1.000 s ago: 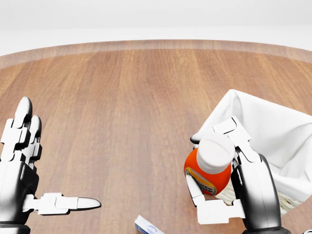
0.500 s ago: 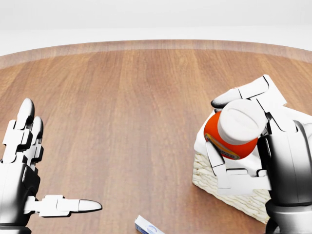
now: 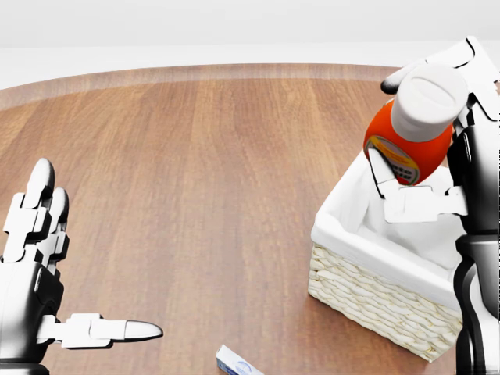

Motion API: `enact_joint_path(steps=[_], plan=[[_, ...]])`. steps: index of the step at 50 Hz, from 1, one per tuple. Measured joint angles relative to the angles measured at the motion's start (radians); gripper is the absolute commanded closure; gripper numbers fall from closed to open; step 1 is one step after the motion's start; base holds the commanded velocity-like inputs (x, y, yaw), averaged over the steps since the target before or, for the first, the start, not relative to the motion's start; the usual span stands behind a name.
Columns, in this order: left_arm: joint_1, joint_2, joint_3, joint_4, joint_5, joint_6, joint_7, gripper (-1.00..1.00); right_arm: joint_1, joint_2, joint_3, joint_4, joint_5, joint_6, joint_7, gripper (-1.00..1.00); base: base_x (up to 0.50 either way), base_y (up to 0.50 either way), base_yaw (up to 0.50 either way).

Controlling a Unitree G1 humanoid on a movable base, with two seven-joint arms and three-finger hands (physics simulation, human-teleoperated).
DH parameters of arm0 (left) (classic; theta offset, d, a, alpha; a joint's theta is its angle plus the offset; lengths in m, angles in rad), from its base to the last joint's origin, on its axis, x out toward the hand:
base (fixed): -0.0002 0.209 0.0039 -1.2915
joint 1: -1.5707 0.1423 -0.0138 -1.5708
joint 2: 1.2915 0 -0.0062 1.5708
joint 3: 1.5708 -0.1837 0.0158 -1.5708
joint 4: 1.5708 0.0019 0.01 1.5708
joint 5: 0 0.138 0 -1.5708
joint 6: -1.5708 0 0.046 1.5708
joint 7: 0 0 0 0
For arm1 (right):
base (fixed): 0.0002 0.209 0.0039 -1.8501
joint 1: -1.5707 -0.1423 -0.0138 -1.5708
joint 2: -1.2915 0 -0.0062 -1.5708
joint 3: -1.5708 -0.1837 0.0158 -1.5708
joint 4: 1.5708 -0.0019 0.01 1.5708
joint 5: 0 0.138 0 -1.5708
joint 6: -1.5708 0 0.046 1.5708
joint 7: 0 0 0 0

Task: Pick up the ketchup, and put it in the basket.

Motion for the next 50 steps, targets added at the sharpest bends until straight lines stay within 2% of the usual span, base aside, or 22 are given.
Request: enact_joint_path(steps=[29, 38, 50], plan=[[0.006, -0.002, 0.005, -0.028, -0.004, 0.000, -0.009, -1.00, -0.243, -0.137, -0.033, 0.597, 0.089, 0.000, -0.081, 1.00, 0.00, 0.00, 0.00], [0.007, -0.002, 0.004, -0.028, -0.004, 0.000, -0.009, -1.00, -0.264, -0.171, -0.043, 0.748, 0.116, 0.000, -0.105, 1.00, 0.00, 0.00, 0.00], [0.008, -0.003, 0.003, -0.028, -0.003, 0.000, -0.009, -1.00, -0.265, -0.196, -0.052, 0.829, 0.130, 0.000, -0.122, 1.00, 0.00, 0.00, 0.00]])
